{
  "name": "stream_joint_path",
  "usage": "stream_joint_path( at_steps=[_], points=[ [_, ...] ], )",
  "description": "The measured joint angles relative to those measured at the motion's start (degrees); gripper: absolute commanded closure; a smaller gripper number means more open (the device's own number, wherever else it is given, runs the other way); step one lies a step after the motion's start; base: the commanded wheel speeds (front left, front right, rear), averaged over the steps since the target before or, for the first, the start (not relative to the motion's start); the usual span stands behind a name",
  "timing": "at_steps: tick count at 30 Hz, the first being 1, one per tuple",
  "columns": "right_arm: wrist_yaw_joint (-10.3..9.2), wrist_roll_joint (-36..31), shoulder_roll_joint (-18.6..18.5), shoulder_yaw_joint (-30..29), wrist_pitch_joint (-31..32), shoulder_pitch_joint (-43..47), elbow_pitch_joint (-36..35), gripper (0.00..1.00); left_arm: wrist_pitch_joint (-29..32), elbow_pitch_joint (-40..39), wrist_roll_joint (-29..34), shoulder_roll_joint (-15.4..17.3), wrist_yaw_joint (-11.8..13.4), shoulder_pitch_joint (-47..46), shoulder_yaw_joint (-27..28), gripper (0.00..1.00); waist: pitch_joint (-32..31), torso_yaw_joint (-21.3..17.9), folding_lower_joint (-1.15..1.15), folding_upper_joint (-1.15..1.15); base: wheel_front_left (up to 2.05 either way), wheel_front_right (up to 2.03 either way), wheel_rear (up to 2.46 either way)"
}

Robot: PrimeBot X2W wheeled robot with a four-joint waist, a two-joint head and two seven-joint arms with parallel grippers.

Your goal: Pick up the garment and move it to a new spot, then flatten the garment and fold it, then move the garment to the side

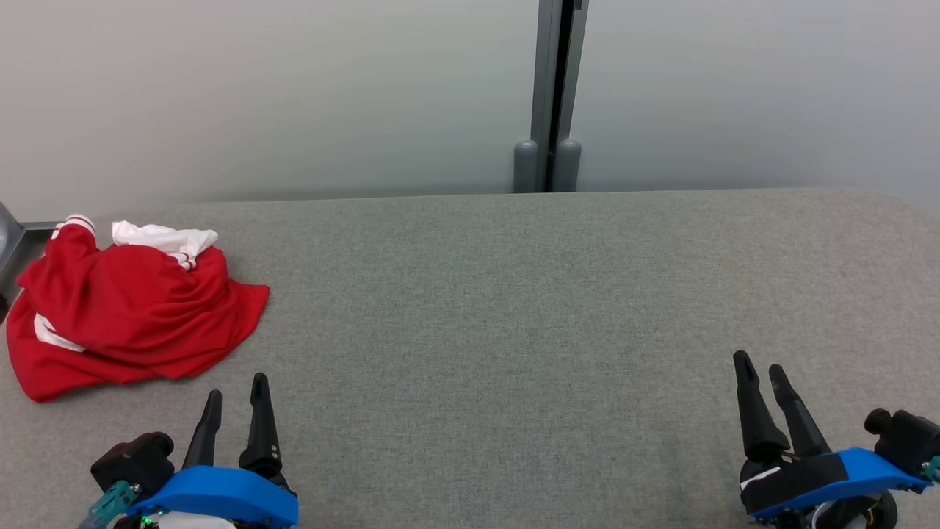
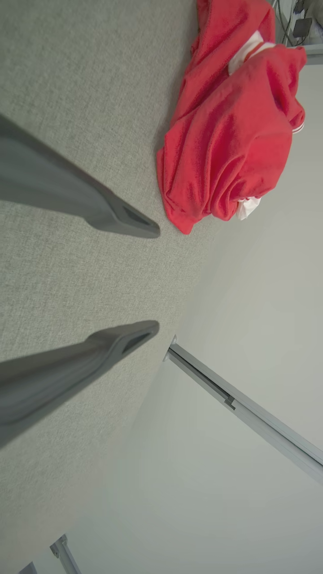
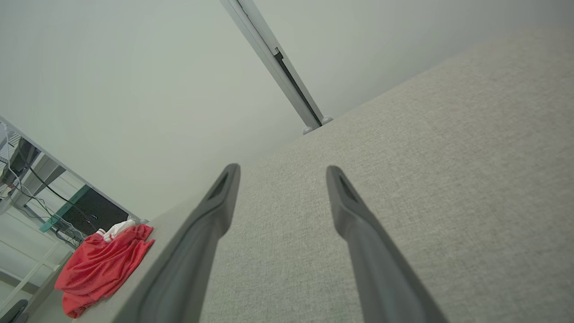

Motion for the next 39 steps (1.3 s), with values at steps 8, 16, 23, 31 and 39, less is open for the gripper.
stream_joint_path(
  at_steps=[8, 16, 23, 31, 39],
  points=[
    [0.09, -5.21, -0.01, 0.01, -0.79, 0.13, -0.43, 0.00, -1.20, 0.16, 4.70, 0.62, 1.07, -0.22, -1.22, 0.00, 0.16, 0.05, 0.00, 0.00, 0.00, 0.00, 0.00],
    [0.11, -10.04, -0.03, -0.13, -1.20, 0.38, -0.69, 0.00, -1.88, 0.37, 8.77, 1.38, 1.81, -0.25, -2.59, 0.00, 0.10, -0.04, 0.00, 0.00, 0.00, 0.00, 0.00],
    [0.15, -13.85, -0.04, -0.22, -1.47, 0.68, -0.70, 0.00, -2.44, 0.32, 11.84, 1.78, 2.58, -0.25, -3.78, 0.00, 0.27, 0.00, 0.00, 0.00, 0.00, 0.00, 0.00],
    [0.15, -18.12, -0.05, -0.30, -1.79, 0.68, -0.74, 0.00, -2.86, 0.49, 14.68, 2.09, 3.30, -0.25, -4.39, 0.00, 0.29, 0.10, 0.00, 0.00, 0.00, 0.00, 0.00],
    [0.16, -22.28, -0.08, -0.55, -2.00, 0.71, -0.76, 0.00, -2.94, 0.77, 16.68, 2.22, 3.98, -0.18, -5.04, 0.00, -0.07, 0.31, 0.00, 0.00, 0.00, 0.00, 0.00]
  ],
)
